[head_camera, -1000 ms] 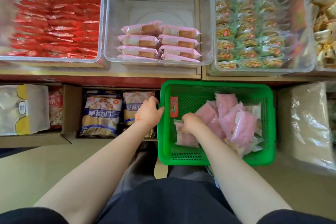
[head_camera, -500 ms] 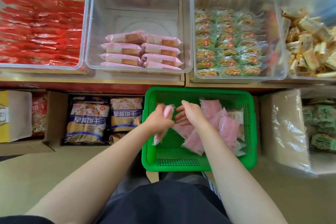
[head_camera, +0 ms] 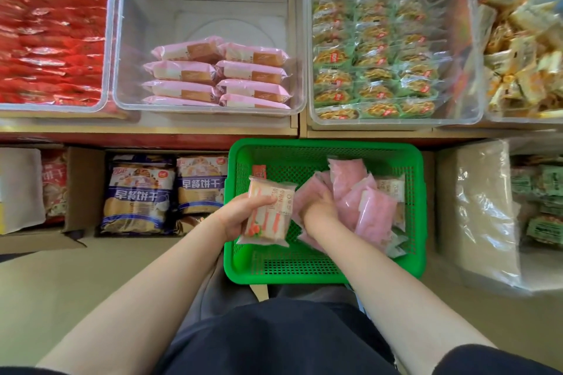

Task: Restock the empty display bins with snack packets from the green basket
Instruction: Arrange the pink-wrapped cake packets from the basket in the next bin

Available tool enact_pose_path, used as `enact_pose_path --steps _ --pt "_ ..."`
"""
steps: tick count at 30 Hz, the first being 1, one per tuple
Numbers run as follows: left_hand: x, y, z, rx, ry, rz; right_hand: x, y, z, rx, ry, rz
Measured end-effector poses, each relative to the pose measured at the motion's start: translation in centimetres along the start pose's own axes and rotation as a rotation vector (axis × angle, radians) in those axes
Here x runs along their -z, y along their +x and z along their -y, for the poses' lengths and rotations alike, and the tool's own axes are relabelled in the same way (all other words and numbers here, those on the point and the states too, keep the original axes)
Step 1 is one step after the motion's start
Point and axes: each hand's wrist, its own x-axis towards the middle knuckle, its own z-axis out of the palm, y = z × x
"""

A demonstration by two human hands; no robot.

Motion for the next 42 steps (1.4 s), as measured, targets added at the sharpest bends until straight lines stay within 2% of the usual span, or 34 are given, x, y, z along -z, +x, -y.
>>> enact_pose_path --steps 2,4,7,9,11,13,18,21,23,26,29,31,33,39,42 --pt "-0.5 0.2 -0.5 -0.045 0.020 -0.049 -0.2 -0.4 -0.1 0.062 -0.484 -0.013" --pt "-0.9 0.4 -1.0 -0.084 0.087 -0.109 0.0 -0.5 -0.3 0.073 -0.657 0.036" --pt "-1.1 0.4 -1.6 -0.124 0.238 -0.180 0.2 -1.6 0.2 0.039 -0.488 -0.034" --pt "-1.2 0.1 -2.0 -0.173 0.283 -0.243 0.4 -1.4 0.9 -0.054 -0.215 -0.002" --pt "-1.1 -0.5 -2.4 -0.241 0.329 -0.319 1.1 -1.2 2.0 0.132 -0.380 0.042" --pt "-0.9 -1.3 -2.7 -0.298 0.328 -0.375 2.4 -1.6 3.0 0.224 -0.506 0.046" --pt "1.2 -3.8 -4.3 -0.345 0.253 -0.380 5.3 -2.9 4.6 0.347 -0.268 -0.153" --pt "3.2 -5.6 -4.8 -0.352 0.159 -0.379 7.0 -4.7 5.9 0.374 -0.056 -0.173" --pt "4.4 -6.5 -4.8 -0.351 0.080 -0.348 7.7 -6.8 6.9 0.423 0.080 -0.196" --pt "5.4 -7.6 -4.7 -0.299 -0.023 -0.221 7.5 -10.3 8.5 0.584 0.188 -0.253" --pt "5.7 -8.7 -4.6 -0.233 -0.139 0.037 6.2 -13.7 10.1 0.751 0.133 -0.257" --pt "5.8 -9.4 -4.9 -0.243 -0.154 0.218 5.4 -15.2 10.9 0.790 0.047 -0.182" --pt "6.2 -10.1 -5.4 -0.285 -0.128 0.316 4.8 -16.3 11.7 0.796 -0.008 -0.143" --pt "7.8 -12.8 -6.8 -0.350 -0.133 0.336 6.0 -18.9 13.8 0.836 0.082 -0.103" --pt "8.6 -13.6 -7.6 -0.384 -0.165 0.321 7.0 -19.9 15.2 0.770 0.053 -0.085"
